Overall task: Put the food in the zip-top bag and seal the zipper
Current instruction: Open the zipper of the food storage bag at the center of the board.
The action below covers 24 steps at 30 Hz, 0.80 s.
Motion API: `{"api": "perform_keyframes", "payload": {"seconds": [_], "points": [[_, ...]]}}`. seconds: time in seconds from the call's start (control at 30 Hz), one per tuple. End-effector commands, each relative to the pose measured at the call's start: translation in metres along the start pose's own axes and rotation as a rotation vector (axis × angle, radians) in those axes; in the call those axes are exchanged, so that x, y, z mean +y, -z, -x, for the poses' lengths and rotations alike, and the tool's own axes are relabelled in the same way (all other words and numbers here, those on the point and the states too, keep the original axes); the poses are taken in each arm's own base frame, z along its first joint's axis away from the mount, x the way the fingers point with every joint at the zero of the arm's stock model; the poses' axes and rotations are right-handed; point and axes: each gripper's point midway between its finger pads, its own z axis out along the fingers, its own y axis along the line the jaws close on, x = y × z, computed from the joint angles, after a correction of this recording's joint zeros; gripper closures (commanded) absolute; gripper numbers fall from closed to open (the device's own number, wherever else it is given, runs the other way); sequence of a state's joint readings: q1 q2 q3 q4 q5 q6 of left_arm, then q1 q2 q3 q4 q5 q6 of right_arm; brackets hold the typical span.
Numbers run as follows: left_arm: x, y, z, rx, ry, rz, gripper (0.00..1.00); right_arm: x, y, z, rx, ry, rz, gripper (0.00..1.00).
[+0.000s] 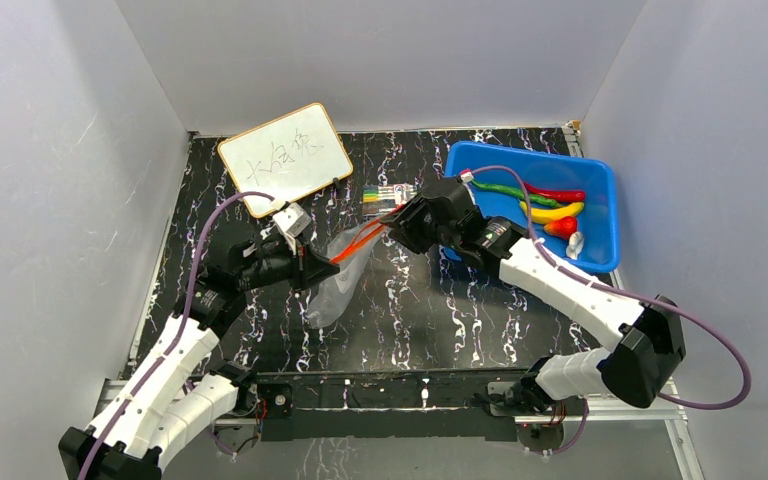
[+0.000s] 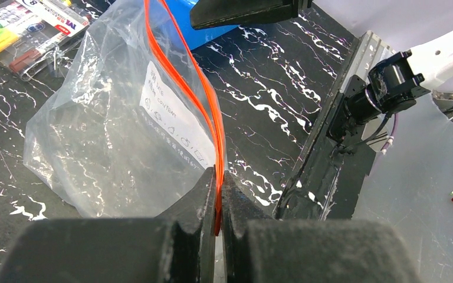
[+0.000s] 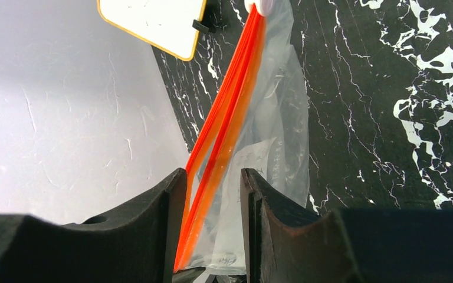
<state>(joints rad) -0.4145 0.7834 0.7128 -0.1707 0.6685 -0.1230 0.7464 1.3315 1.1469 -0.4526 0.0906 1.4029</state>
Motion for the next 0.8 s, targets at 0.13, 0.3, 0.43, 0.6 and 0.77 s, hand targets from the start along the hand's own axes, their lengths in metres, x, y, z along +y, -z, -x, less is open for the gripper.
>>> {"api": "perform_keyframes", "payload": {"seconds": [0.13, 0.3, 0.43, 0.6, 0.77], "points": [[-0.011, 0.005, 0.007, -0.042, -0.038, -0.041, 1.00, -0.006, -0.005, -0.003, -0.005, 0.003, 0.012, 0.64], [-0.013, 0.006, 0.006, -0.044, -0.040, -0.047, 1.00, 0.004, -0.014, -0.012, 0.043, 0.017, 0.059, 0.64], [-0.011, 0.004, 0.002, -0.039, -0.033, -0.044, 1.00, 0.006, -0.017, -0.019, 0.081, 0.022, 0.069, 0.64], [-0.006, 0.001, -0.006, -0.033, -0.036, -0.036, 1.00, 0.034, 0.001, -0.009, 0.050, 0.016, 0.141, 0.64], [-0.005, -0.001, -0.011, -0.012, -0.031, -0.043, 1.00, 0.047, 0.008, -0.008, 0.058, 0.021, 0.162, 0.61]]}}
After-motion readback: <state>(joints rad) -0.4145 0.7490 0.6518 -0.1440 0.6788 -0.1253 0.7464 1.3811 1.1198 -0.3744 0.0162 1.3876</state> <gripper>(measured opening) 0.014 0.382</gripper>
